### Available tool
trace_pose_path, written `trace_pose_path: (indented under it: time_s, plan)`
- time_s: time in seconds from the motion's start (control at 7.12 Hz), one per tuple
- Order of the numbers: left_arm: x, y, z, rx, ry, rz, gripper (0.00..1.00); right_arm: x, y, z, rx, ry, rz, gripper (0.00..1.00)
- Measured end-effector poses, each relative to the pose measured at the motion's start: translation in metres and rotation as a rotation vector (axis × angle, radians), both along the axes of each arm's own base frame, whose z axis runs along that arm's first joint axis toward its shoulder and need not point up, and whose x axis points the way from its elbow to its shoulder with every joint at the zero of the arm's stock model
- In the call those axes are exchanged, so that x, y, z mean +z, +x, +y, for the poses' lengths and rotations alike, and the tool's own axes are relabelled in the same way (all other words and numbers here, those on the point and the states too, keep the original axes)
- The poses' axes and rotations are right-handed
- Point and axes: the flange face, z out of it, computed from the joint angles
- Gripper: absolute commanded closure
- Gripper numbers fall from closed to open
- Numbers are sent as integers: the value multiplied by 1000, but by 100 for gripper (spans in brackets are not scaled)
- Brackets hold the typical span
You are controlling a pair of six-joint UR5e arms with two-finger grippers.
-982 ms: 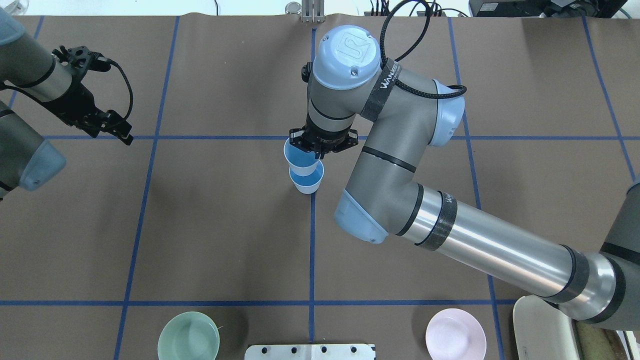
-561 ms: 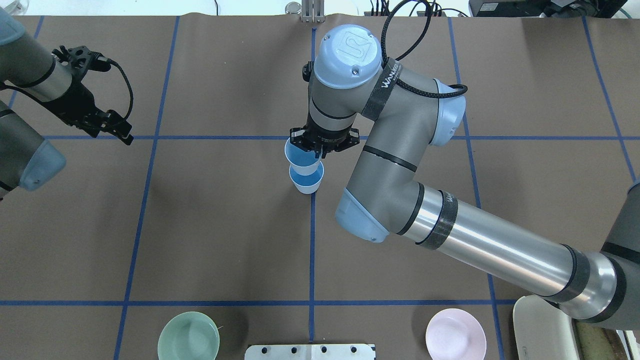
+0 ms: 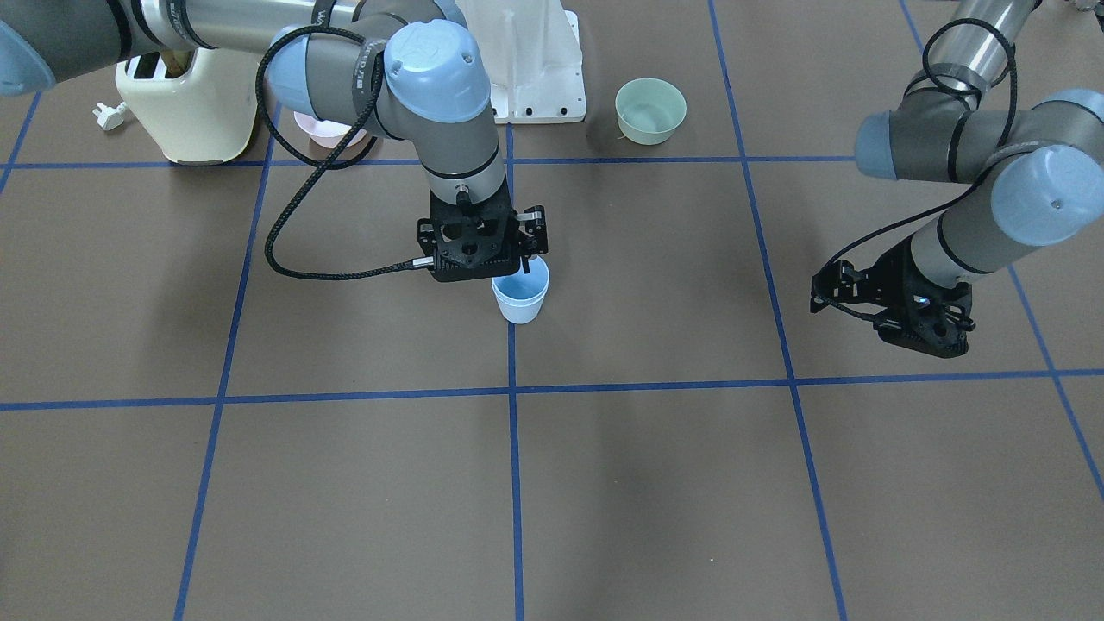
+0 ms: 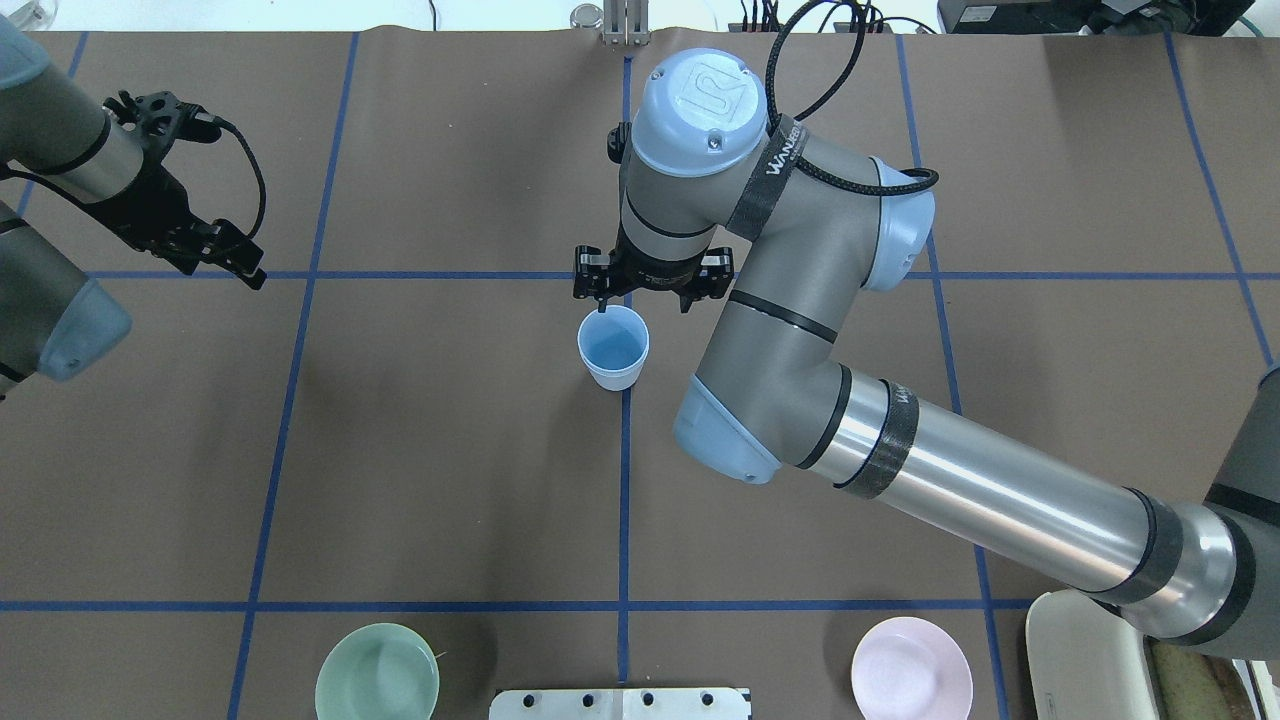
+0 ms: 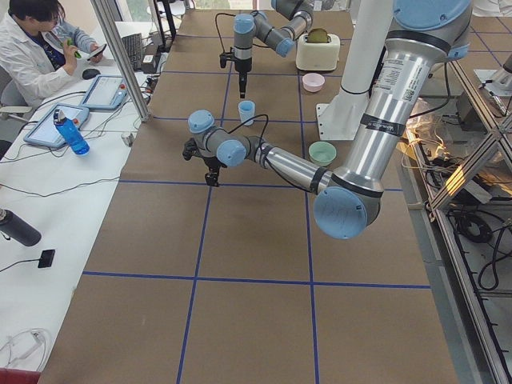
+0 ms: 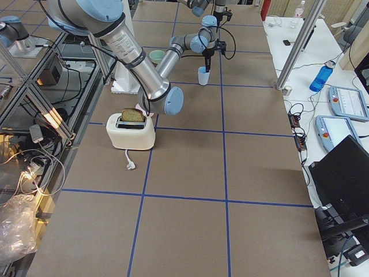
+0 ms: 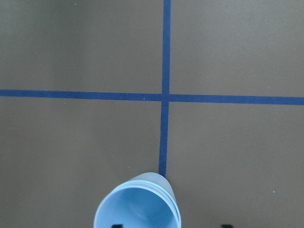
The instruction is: Stack blue cups with both arms
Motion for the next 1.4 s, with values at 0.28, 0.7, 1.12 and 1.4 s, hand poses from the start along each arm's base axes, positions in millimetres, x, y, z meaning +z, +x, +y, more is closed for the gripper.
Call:
trace_pose_path:
  time_s: [0.28,0.7,1.12,1.4]
  plan:
    - [-2,-12,-6,-20,-3,3,3,0,36,-24,11,-5,-27,0]
    - [-1,-56,-23,-44,13,13,3,69,188,-95,27,-12,-59,0]
    - [20,-161,-48,-9,62,-38,1,178,302,-118,149,-38,56,0]
    - [32,-225,-53,-38,53,-65,2,261,375,-114,122,-27,133,0]
